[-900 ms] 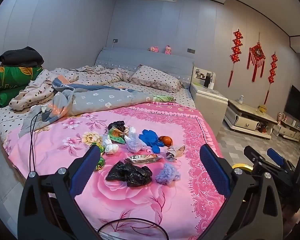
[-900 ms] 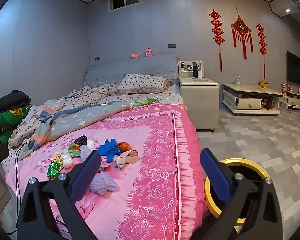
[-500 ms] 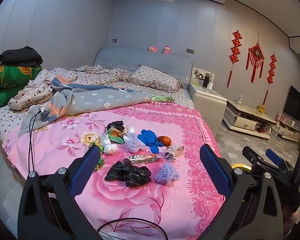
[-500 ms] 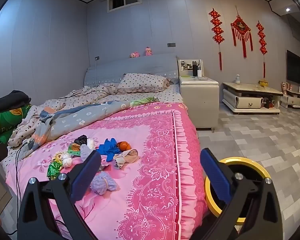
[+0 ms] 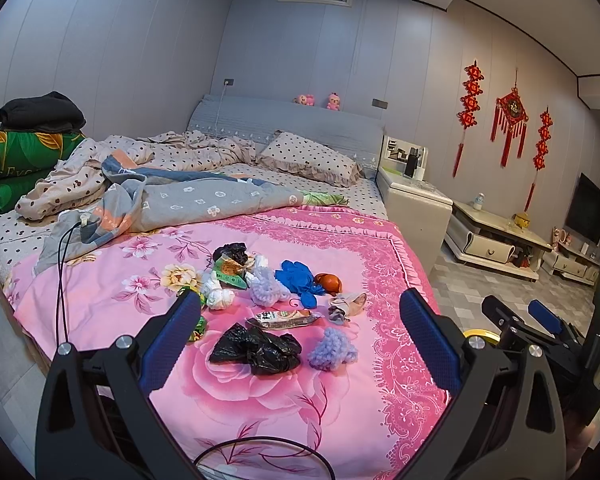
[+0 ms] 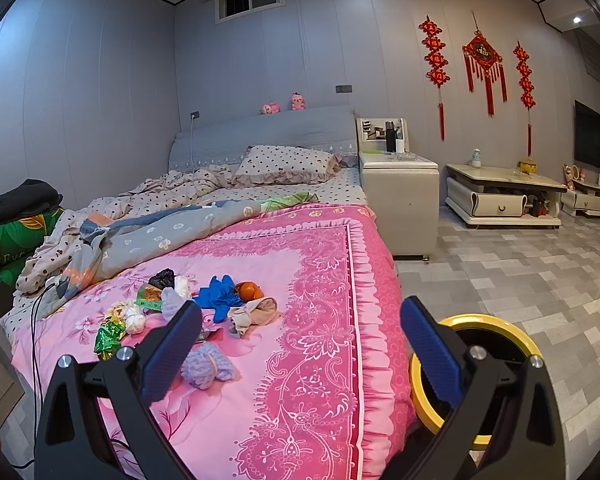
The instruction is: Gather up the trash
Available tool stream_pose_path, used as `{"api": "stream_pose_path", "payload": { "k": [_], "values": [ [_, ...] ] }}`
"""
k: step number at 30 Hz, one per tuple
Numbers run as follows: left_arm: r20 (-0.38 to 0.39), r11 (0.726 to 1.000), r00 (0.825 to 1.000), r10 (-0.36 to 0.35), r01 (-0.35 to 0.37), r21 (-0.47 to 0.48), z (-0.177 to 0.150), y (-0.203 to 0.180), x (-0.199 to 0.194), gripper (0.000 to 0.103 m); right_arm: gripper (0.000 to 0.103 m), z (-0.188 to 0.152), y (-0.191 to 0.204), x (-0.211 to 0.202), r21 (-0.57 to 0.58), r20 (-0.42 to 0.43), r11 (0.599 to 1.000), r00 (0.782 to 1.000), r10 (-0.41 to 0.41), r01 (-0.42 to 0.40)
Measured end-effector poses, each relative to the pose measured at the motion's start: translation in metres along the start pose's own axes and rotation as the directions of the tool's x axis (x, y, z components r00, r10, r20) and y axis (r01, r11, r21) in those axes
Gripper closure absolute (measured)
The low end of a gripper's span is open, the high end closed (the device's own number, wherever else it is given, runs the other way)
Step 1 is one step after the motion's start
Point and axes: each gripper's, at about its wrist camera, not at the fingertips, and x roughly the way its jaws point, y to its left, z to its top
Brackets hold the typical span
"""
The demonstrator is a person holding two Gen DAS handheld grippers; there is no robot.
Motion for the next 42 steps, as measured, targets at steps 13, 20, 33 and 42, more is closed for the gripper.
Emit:
{"api": "stream_pose_path", "payload": {
  "k": [13, 20, 33, 42],
  "values": [
    [-0.002, 1.000, 1.000, -0.003, 0.003, -0.003, -0.0011, 0.0020, 0.0007, 0.008, 0.007, -0.0014, -0.0001, 0.0015, 0.002, -0.004, 1.000, 1.000, 0.001, -0.001],
    [-0.002, 1.000, 1.000, -0.004, 0.004, -0.004, -0.0015, 0.0023, 0.0009, 0.008, 0.007, -0.0007, -0.0001, 0.0021, 0.003, -0.007, 1.000, 1.000, 0.000, 0.000],
    [-0.005, 1.000, 1.000, -0.005, 0.005, -0.003, -0.0029, 0.0015, 0.0015, 0.008, 0.007, -0.0061, 0.0012, 0.0033, 0.006, -0.014, 1.000, 1.000, 0.003, -0.003],
    [-0.003, 1.000, 1.000, -0.005, 0.005, -0.001, -0.0051, 0.0005, 0.0021, 0.008, 0.007, -0.0083, 0.0016, 0.0040, 0.008, -0.019, 1.000, 1.000, 0.004, -0.004]
  ]
}}
